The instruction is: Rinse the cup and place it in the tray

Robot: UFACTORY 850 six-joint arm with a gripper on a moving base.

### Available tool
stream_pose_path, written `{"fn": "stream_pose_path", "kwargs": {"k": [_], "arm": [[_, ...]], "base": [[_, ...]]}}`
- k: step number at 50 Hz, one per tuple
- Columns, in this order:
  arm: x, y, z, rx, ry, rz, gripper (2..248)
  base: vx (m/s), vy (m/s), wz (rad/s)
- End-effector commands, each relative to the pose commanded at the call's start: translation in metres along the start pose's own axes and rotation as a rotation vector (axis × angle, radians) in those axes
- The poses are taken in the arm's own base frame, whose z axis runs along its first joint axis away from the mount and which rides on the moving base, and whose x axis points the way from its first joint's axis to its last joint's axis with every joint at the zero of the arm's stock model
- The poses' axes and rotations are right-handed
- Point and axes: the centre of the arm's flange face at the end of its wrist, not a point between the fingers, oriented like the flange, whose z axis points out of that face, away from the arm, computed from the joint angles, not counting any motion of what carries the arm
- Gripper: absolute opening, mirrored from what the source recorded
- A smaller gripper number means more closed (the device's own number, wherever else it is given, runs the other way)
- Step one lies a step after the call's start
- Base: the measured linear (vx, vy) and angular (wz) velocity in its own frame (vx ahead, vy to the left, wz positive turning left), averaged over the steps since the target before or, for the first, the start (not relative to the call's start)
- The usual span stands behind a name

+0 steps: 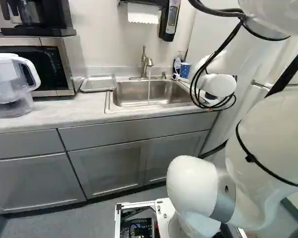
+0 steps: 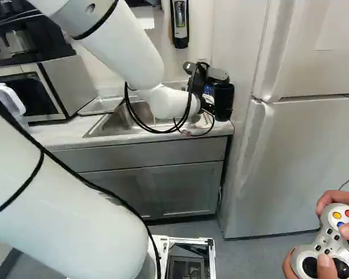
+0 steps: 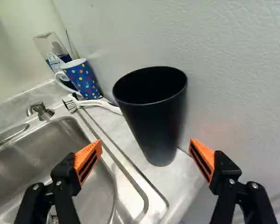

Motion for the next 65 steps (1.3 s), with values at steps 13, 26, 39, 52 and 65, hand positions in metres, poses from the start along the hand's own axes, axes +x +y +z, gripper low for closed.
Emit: {"fn": "stream_pose_path", "kwargs": {"k": [13, 26, 39, 52, 65], "arm": [[0.003, -0.005, 0.008, 0.006, -0.003, -0.003, 247], [0.005, -0.01, 0.015, 0.014, -0.007, -0.006, 247], [0.005, -0.019, 0.018, 0.032, -0.01, -0.013, 247], [0.004, -0.029, 0.019, 0.054, -0.014, -0.022, 247], [0.004, -0.03, 0.019, 0.055, -0.014, -0.022, 247]], "base": [[0.0, 0.0, 0.0], [0.0, 0.0, 0.0], [0.0, 0.0, 0.0], [0.0, 0.0, 0.0], [0.0, 0.0, 0.0]]}}
